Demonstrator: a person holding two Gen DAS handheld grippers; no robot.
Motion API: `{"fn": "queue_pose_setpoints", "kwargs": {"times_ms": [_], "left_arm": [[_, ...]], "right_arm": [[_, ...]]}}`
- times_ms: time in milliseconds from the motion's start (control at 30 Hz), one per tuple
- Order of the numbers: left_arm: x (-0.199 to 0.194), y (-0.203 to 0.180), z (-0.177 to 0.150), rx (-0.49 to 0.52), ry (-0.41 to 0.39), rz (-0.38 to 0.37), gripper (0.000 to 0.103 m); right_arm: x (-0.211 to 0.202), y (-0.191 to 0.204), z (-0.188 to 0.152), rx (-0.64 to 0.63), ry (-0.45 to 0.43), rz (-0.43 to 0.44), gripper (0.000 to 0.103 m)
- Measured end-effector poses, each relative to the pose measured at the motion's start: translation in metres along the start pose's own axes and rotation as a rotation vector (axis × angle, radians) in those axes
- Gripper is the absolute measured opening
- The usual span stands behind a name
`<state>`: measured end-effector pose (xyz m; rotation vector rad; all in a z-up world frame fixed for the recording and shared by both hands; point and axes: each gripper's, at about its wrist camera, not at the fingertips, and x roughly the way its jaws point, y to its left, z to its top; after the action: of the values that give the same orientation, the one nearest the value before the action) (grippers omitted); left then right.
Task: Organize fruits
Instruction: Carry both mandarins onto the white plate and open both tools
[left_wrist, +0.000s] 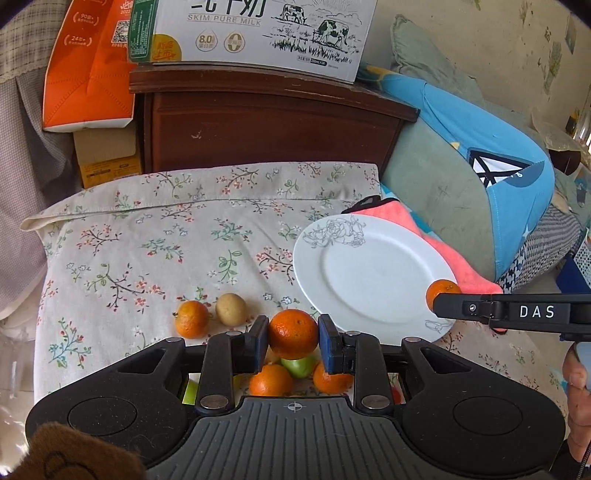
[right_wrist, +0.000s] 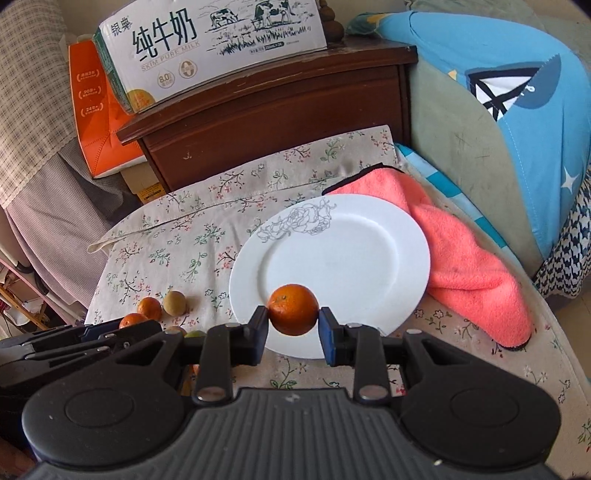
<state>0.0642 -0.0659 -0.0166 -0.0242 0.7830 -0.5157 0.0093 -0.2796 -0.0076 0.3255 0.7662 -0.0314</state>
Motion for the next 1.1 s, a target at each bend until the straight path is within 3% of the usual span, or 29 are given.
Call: {"fn": "queue_pose_setpoints", "kwargs": {"times_ms": [400, 900, 967, 1100], "left_arm": [[0.055, -0.028, 0.017, 0.064, 0.040, -0.049, 0.026], [0.078, -0.043, 0.019, 0.091, 0.043, -0.065, 0.028], [0.074, -0.043, 0.020, 0.094, 0.032, -0.058, 0.031], [0.061, -0.038, 0.025, 0.068, -0.008, -0.044, 0.058]], "right_arm": [[0.037, -0.025, 0.007, 0.149, 0.081, -0.056, 0.029], [0.051, -0.035, 0.014, 0.251, 0.080, -0.083, 0.032], [0.049, -0.037, 0.015, 0.267, 0.074, -0.081, 0.032], [0.044, -0.040, 0.017, 0.283, 0.050, -0.075, 0.033]]}}
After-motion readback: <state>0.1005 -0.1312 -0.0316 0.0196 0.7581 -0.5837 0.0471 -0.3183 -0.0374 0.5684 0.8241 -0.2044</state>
